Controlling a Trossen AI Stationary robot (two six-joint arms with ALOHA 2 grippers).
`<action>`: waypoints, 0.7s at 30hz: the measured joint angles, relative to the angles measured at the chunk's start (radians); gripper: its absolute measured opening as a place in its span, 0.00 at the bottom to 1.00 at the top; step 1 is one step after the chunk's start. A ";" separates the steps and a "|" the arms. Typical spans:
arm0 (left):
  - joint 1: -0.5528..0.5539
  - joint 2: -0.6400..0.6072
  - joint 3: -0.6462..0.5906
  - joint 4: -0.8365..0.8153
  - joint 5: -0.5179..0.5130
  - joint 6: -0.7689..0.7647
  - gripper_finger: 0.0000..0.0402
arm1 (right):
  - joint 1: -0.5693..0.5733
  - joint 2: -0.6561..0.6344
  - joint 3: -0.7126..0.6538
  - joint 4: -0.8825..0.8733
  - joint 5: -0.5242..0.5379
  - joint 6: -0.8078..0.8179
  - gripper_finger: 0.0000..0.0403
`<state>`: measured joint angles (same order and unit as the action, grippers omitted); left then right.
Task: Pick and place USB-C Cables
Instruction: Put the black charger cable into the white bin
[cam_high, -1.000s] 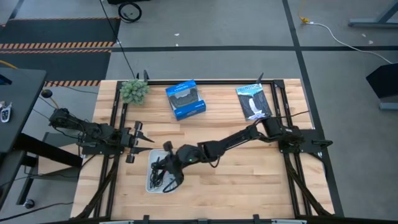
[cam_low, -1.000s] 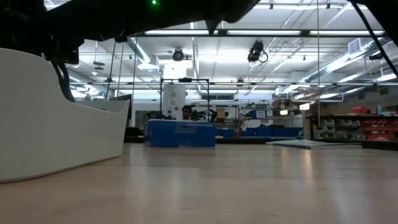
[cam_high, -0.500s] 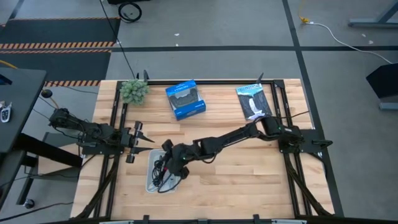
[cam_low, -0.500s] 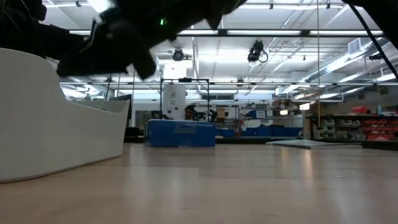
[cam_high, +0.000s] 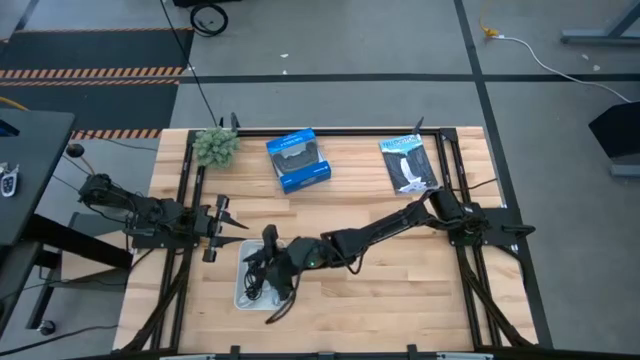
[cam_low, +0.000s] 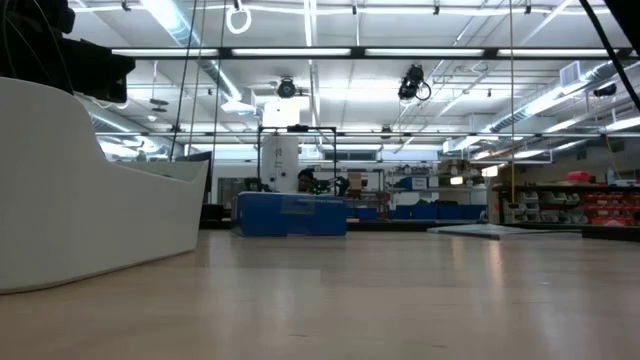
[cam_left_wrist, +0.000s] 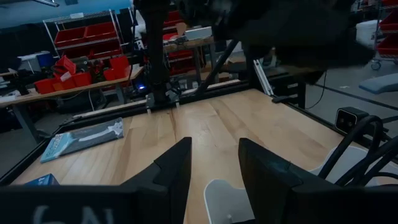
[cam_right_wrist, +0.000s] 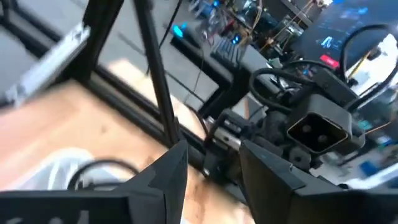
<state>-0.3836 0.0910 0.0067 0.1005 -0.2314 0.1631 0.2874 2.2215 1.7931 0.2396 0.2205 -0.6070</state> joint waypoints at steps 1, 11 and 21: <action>0.000 0.000 0.000 0.000 0.000 0.000 0.35 | -0.008 0.000 0.000 0.008 -0.016 0.038 0.38; 0.000 0.000 0.000 0.000 0.000 0.000 0.35 | -0.074 0.002 -0.001 -0.017 -0.091 0.186 0.30; 0.000 0.000 0.000 0.000 0.000 0.000 0.35 | -0.021 0.002 -0.002 0.065 -0.064 0.239 0.23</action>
<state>-0.3832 0.0910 0.0063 0.1002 -0.2314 0.1631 0.2662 2.2238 1.7916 0.3045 0.1568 -0.3677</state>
